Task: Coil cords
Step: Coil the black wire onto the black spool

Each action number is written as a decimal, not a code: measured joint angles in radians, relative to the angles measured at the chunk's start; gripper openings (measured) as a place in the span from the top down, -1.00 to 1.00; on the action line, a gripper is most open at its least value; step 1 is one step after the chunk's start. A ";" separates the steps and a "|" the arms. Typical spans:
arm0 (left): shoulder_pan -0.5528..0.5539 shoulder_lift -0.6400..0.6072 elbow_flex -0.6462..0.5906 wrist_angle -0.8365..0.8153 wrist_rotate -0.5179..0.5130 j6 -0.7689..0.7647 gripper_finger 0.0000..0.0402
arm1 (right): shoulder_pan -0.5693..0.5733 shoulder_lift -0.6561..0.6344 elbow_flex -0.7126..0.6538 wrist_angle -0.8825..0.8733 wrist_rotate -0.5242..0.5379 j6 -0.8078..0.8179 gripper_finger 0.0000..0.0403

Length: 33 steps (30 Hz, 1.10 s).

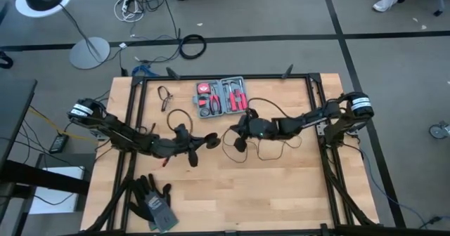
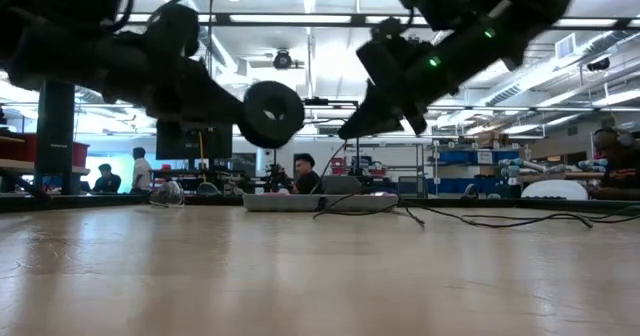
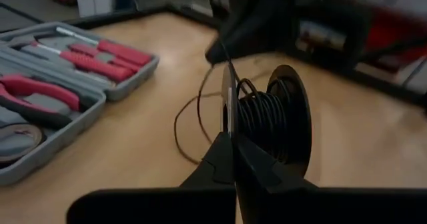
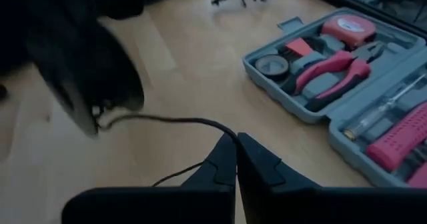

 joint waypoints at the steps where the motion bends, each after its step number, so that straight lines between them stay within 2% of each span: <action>1: 0.006 0.000 0.029 -0.068 0.003 0.000 1.00 | -0.006 0.000 0.033 -0.061 -0.007 -0.001 0.99; 6: 0.043 0.000 0.156 -0.401 -0.042 -0.034 1.00 | -0.016 0.000 0.182 -0.305 -0.011 -0.009 1.00; 11: 0.080 0.000 0.204 -0.513 -0.062 -0.045 1.00 | -0.014 0.000 0.264 -0.324 -0.040 -0.044 1.00; 15: 0.108 0.000 0.217 -0.513 -0.061 -0.033 1.00 | -0.008 0.000 0.309 -0.305 -0.094 -0.061 1.00; 21: 0.139 -0.001 0.232 -0.486 -0.062 -0.019 1.00 | 0.006 0.005 0.318 -0.274 -0.103 -0.063 1.00; 28: 0.154 0.000 0.244 -0.432 -0.056 0.008 1.00 | 0.027 0.134 0.320 -0.104 -0.154 -0.090 1.00; 33: 0.154 0.001 0.244 -0.424 -0.056 -0.014 1.00 | 0.034 0.188 0.320 -0.099 -0.154 -0.086 0.99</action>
